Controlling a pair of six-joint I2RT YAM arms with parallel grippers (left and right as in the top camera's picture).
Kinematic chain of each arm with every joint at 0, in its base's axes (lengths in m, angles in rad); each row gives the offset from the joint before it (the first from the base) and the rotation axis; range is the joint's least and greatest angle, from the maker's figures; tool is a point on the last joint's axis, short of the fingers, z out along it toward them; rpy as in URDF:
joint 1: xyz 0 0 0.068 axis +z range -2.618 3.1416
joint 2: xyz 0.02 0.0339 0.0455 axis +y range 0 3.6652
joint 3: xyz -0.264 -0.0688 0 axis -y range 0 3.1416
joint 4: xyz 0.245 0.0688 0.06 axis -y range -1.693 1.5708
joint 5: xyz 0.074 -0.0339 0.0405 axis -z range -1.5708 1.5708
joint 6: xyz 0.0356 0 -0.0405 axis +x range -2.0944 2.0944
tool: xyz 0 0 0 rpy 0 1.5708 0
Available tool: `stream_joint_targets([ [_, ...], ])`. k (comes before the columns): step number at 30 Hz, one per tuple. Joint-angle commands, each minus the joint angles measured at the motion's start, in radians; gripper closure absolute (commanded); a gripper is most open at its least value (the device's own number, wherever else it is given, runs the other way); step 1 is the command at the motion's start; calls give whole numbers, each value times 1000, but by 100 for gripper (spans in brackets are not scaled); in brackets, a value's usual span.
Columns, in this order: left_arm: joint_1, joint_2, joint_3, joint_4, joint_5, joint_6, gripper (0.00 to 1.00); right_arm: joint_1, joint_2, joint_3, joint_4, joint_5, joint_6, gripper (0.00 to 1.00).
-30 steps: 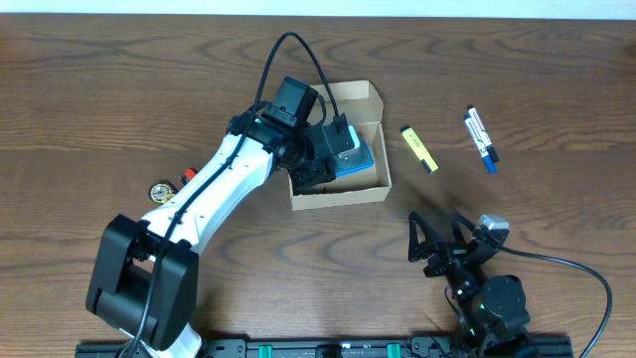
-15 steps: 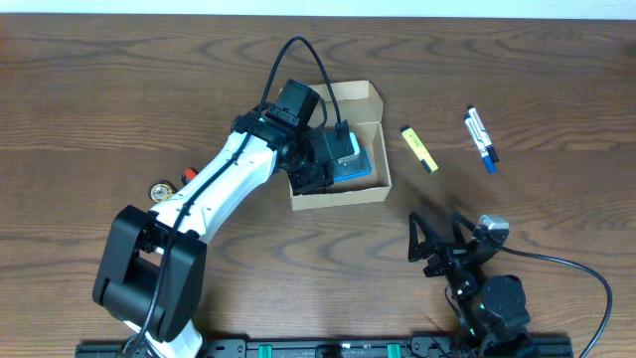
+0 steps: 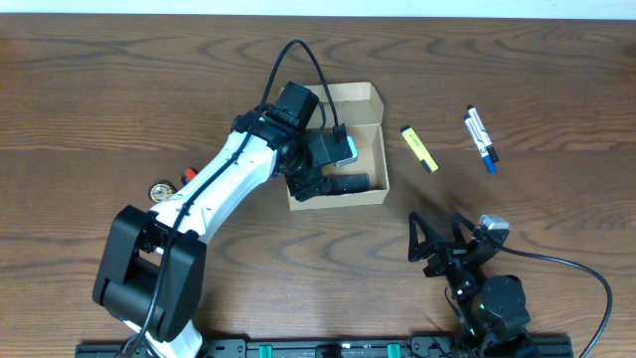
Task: Pack container
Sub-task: 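Lift the eraser with the left gripper and lower it into the box, then open the left gripper and move it to the red stapler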
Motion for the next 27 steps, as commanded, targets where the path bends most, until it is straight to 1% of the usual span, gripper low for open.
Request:
stream_joint_targets([
  [1,6,-40,95,-24,17,-97,26,-11,1,-3,-1,6,9,1],
  [4,13,-76,158,-43,-1,-180,21,-11,1,-3,-1,6,9,1],
  [6,17,-108,197,-53,-35,-261,20,-11,1,-3,-1,6,9,1],
  [8,22,-145,224,-50,-79,-343,16,-11,1,-3,-1,6,9,1],
  [11,24,-201,241,-44,-146,-433,15,-11,1,-3,-1,6,9,1],
  [16,33,-303,243,-54,-388,-570,15,-11,1,-3,-1,6,9,1],
  [17,39,-319,243,-65,-417,-593,15,-11,1,-3,-1,6,9,1],
  [22,116,-385,243,-155,-435,-687,15,-11,1,-3,-1,6,9,1],
  [27,246,-388,226,-265,-435,-792,15,-11,1,-3,-1,6,9,1],
])
